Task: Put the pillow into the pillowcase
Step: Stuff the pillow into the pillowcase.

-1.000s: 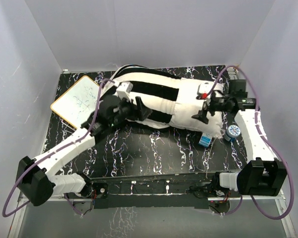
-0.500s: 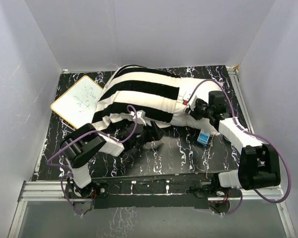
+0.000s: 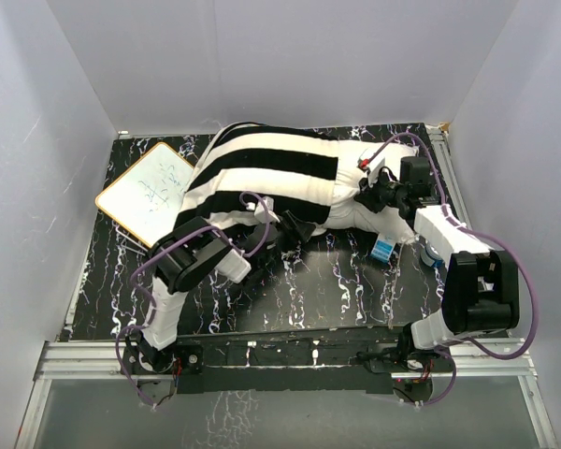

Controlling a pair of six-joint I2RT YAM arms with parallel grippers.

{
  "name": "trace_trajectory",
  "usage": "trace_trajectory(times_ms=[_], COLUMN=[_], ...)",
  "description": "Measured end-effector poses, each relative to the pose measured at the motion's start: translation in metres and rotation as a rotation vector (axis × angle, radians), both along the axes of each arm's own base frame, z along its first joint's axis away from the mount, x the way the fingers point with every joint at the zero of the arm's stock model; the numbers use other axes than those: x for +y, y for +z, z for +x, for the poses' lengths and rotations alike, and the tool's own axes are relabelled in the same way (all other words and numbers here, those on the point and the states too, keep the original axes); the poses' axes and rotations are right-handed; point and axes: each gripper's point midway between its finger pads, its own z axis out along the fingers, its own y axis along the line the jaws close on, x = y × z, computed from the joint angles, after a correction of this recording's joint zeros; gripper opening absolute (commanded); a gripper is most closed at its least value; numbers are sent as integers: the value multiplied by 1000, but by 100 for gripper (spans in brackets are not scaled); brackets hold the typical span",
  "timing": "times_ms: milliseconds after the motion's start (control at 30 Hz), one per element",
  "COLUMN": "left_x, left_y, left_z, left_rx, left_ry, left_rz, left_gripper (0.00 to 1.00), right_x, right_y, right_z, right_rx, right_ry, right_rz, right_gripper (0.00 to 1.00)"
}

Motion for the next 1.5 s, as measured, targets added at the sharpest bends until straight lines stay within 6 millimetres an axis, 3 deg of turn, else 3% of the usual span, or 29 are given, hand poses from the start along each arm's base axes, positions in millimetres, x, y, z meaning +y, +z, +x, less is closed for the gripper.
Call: trace_trajectory(times_ms=[133,167,233,267,300,400,433,467,567,700,767,800,900,933,1000,1100,1200,1300,1333,1400,1500], left_x=[-13,-15,-17,-18,-18,-17,-17,-16,-13,-13,-15,-16,-18,-19,-20,-20,-27,-45,-52,-57,-56], left_y=[-4,-4,-4,-6,-9,-9,-6,-5,3,31,44,48,51,50,51,56,64,83,94,95,71], left_z=[15,16,19,20,20,18,17,14,4,-2,-6,-8,-16,-19,-22,-26,-27,-18,-13,-9,-12], left_rx=[-20,-25,-30,-30,-29,-30,-32,-29,-4,19,26,32,66,84,112,146,166,162,145,146,199], left_ry=[-2,-2,-2,-2,-6,-18,-29,-42,-90,-156,-190,-205,-248,-261,-283,-312,-335,-360,-368,-369,-359], left_rz=[-34,-41,-55,-56,-57,-79,-91,-101,-129,-188,-224,-239,-269,-275,-296,-331,-342,-360,-382,-399,-381], left_gripper=[49,39,3,0,0,0,0,0,0,0,0,0,0,0,0,0,0,0,0,0,0], right_x=[3,3,5,6,7,9,9,9,10,20,27,30,37,37,39,42,51,66,72,79,86], right_y=[2,3,5,6,7,12,16,22,41,52,42,33,0,-9,-18,-17,0,13,14,7,-10], right_z=[-1,-2,-3,-4,-7,-13,-15,-16,-27,-32,-27,-25,-16,-9,10,33,53,62,61,50,28], right_rx=[29,31,36,37,39,36,22,-6,-117,-202,-226,-228,-209,-207,-204,-166,-64,37,60,114,195], right_ry=[13,16,34,44,65,136,168,203,317,392,386,376,334,304,220,65,-95,-209,-235,-269,-300], right_rz=[28,31,33,34,26,-13,-36,-64,-144,-196,-219,-229,-259,-272,-266,-165,65,344,430,556,685], right_gripper=[11,12,18,28,35,83,94,99,99,100,93,83,21,11,8,8,8,8,8,8,8])
